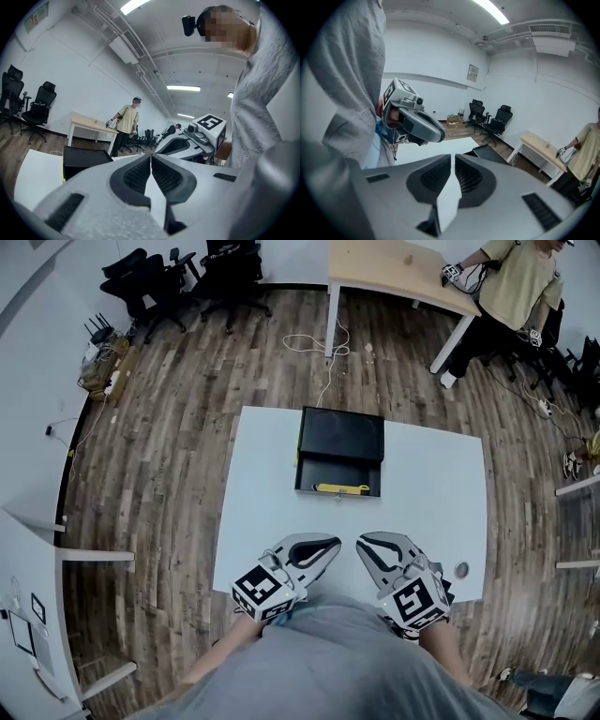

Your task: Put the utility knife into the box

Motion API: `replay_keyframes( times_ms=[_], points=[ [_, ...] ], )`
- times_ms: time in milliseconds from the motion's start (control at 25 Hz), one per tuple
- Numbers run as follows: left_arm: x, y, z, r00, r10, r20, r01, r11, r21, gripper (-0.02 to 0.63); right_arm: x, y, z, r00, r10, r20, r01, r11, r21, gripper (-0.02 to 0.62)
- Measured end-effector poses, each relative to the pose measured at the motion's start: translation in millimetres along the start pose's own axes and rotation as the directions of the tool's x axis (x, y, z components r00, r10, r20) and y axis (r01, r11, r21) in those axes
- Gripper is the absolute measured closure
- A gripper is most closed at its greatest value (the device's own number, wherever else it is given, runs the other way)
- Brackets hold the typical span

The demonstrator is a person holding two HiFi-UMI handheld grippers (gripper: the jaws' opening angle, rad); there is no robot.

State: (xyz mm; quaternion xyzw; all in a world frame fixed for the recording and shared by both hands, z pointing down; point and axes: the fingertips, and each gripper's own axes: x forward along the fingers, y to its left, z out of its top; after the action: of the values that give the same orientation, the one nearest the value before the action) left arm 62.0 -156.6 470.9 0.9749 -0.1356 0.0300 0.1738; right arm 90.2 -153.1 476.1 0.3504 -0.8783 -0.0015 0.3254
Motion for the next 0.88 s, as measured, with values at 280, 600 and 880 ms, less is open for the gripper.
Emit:
replay_keyframes(
  times_ms=[280, 600, 880],
  points=[
    [-4.8, 0.3, 0.7, 1.0, 0.004, 0.001, -0.004, 1.0, 0.001, 0.588, -0.8, 8.0, 4.7, 0.999, -0.006, 0.045, 0.004, 0.998, 0.065, 0.561],
    [-6.1, -2.2, -0.8, 1.0, 0.0, -0.004, 0.0, 1.0, 0.006, 0.588, -0.3, 18.5, 5.7, 0.998, -0.007, 0.068, 0.0, 0.994, 0.106, 0.561],
    [-9.0, -0.3, 1.3, 1.0, 0.004, -0.005, -0.004, 1.0, 0.013, 0.588, 4.3, 29.7, 7.5, 0.996, 0.022, 0.082, -0.034, 0.988, 0.151, 0.561]
  ],
)
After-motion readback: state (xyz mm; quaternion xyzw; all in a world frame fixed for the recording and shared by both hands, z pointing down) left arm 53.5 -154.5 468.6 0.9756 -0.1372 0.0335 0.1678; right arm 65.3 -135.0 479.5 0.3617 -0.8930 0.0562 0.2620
